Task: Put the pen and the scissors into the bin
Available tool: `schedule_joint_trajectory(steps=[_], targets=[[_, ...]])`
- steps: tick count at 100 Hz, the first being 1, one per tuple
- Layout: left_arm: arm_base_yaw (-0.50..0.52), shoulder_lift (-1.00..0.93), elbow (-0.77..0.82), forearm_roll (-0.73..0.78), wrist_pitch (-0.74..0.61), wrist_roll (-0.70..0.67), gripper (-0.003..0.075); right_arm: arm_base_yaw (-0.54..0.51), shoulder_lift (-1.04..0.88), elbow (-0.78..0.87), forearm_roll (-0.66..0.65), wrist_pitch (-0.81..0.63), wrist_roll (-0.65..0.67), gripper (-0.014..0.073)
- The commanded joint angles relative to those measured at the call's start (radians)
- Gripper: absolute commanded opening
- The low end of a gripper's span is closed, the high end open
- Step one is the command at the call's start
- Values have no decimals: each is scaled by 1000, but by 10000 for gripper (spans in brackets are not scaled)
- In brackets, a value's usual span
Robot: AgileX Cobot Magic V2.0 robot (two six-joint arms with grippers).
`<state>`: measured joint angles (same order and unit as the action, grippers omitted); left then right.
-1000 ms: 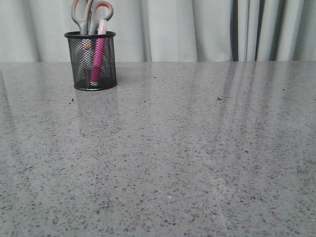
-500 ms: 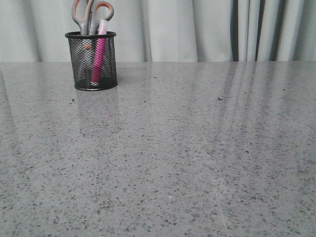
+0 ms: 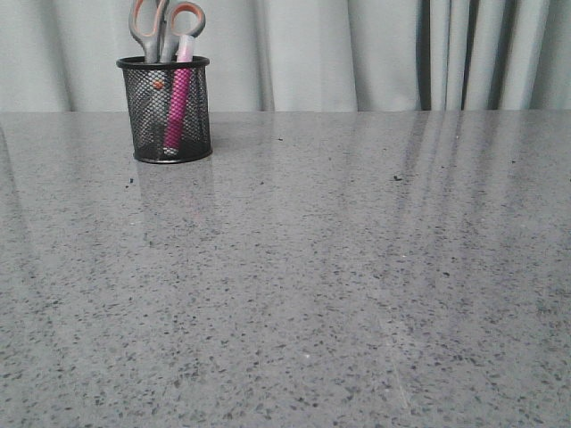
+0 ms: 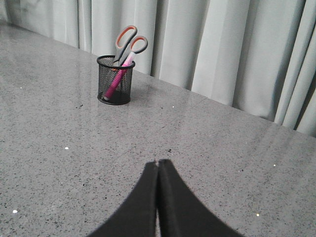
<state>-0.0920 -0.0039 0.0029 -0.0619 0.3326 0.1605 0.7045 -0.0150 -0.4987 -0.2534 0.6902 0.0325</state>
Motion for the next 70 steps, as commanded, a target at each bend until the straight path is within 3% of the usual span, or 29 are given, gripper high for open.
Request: schedule_joint_trajectory(steps=[1, 59, 70], targets=[[3, -31, 44, -16, -51, -12, -19, -4, -7, -21, -19, -79, 0, -58], [1, -31, 44, -16, -51, -12, -19, -4, -7, -8, -49, -44, 0, -58], [1, -31, 44, -16, -51, -12, -19, -14, -6, 41, -130, -162, 0, -58]])
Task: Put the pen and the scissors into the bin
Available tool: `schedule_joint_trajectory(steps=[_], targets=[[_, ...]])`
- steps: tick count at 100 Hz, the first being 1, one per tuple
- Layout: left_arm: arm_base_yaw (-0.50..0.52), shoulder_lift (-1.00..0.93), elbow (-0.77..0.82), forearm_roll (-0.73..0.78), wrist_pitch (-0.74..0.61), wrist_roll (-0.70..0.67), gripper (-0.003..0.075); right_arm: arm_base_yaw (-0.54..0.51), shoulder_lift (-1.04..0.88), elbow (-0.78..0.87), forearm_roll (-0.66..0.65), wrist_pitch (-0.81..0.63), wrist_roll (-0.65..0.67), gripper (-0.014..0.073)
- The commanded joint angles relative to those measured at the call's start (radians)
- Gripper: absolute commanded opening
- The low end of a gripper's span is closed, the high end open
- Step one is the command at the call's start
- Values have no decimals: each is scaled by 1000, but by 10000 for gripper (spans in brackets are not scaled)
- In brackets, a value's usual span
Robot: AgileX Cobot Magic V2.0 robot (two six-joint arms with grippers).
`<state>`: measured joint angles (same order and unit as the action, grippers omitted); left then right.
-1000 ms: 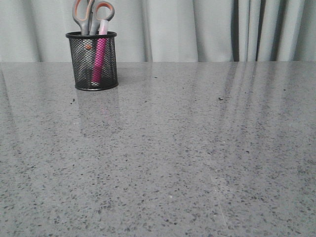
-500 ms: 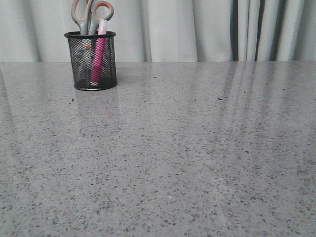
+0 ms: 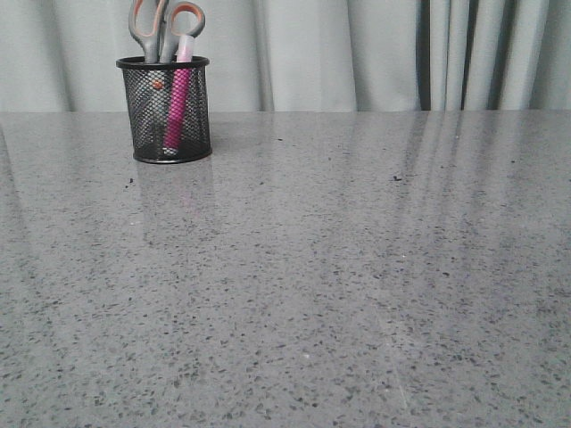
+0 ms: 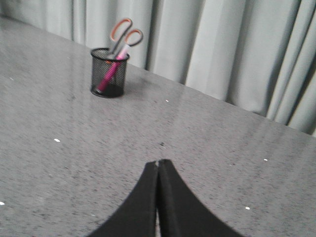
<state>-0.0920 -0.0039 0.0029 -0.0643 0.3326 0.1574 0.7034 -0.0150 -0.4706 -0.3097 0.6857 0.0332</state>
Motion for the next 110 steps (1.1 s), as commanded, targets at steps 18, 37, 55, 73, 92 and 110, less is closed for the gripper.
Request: schedule_joint_trajectory(steps=[18, 37, 55, 73, 92, 110], targets=[[1, -31, 44, -14, -51, -9, -19, -172, 15, 211, 67, -464, 73, -58], [1, -31, 44, -14, -51, -9, -19, -437, 93, 434, 204, -759, 73, -58], [1, -31, 44, -14, -51, -9, -19, -561, 30, 496, 204, -639, 73, -58], [1, -31, 44, -14, -53, -9, -19, -592, -14, 496, 223, -461, 73, -58], [1, -31, 44, -14, -55, -9, -19, -594, -14, 496, 250, -385, 73, -58], [1, -31, 44, -14, -55, -9, -19, -594, -14, 496, 250, -390, 73, -58]])
